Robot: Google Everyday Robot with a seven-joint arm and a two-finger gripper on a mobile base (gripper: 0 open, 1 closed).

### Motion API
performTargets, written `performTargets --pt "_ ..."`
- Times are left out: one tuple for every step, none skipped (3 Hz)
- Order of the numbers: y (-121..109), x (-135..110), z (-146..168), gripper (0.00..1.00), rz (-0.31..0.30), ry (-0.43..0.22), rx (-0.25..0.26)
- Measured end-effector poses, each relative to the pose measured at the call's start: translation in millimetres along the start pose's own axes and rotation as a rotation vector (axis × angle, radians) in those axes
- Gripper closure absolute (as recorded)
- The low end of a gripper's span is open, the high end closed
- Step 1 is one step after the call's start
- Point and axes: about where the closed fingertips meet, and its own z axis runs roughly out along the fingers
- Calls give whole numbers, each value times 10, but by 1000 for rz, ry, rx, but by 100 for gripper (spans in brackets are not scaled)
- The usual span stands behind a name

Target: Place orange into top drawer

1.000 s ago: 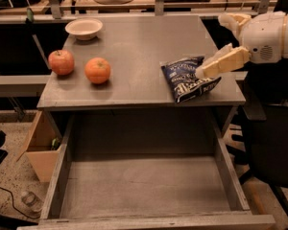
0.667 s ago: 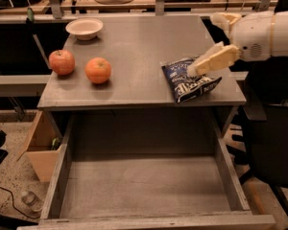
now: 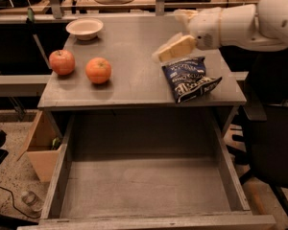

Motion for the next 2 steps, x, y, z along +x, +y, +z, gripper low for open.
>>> performTargets --pt "-15 -27 497 0 -3 7 -18" --pt "138 -100 798 0 -5 24 8"
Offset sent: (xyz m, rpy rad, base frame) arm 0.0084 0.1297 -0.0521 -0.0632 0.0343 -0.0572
